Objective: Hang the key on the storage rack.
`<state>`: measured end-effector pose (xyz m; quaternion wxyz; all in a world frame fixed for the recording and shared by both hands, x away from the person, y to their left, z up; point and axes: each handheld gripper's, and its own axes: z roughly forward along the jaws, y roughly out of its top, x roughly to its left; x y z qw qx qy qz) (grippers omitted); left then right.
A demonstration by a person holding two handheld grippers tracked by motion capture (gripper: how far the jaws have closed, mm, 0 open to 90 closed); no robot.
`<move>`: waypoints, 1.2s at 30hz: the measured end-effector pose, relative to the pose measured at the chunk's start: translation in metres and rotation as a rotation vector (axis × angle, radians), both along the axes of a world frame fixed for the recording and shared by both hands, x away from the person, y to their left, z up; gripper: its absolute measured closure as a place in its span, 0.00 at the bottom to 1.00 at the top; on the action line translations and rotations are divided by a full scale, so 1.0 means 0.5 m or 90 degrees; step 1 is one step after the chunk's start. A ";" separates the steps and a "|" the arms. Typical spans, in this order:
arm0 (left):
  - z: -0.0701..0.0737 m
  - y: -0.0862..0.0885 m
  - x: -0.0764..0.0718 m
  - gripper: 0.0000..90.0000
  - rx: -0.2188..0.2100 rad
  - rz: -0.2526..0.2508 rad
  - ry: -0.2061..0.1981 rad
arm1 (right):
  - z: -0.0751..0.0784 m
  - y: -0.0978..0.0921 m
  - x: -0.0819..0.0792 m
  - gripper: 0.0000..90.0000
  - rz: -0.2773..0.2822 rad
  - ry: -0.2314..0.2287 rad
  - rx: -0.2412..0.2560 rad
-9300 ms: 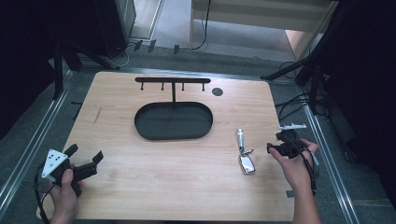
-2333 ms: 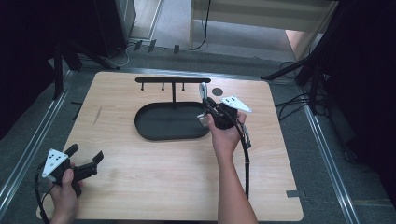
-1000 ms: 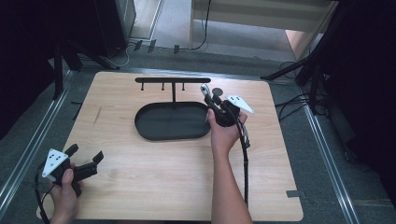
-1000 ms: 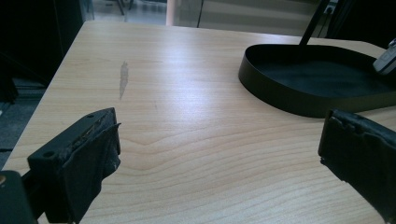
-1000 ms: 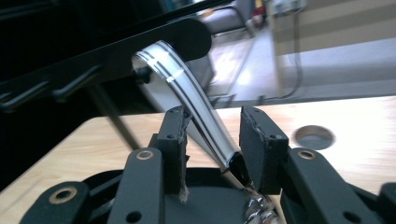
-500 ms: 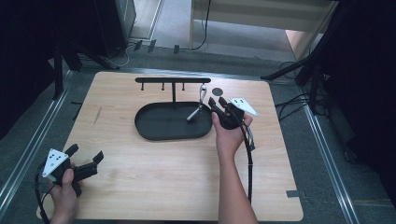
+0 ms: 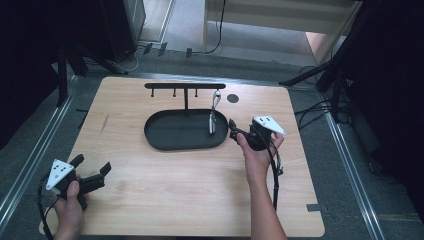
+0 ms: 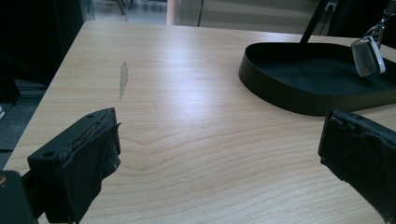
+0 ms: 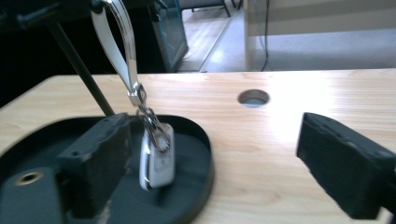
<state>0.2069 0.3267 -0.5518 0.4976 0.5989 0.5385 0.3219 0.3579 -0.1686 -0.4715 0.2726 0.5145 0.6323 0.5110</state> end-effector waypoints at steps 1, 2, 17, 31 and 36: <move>0.000 0.000 0.000 0.00 0.000 0.000 0.000 | -0.001 -0.006 -0.006 0.06 0.006 0.000 -0.004; 0.000 0.000 0.000 0.00 0.001 0.000 0.000 | -0.002 -0.012 -0.011 0.01 0.021 0.003 -0.005; 0.000 -0.002 0.000 0.00 0.007 0.002 0.000 | -0.047 -0.112 -0.091 0.00 -0.006 0.005 -0.028; 0.001 -0.005 0.000 0.00 0.016 0.001 0.000 | -0.091 -0.212 -0.160 0.00 -0.039 0.016 -0.035; 0.000 -0.005 -0.001 0.00 0.015 0.005 -0.001 | -0.100 -0.253 -0.186 0.00 -0.044 0.010 -0.045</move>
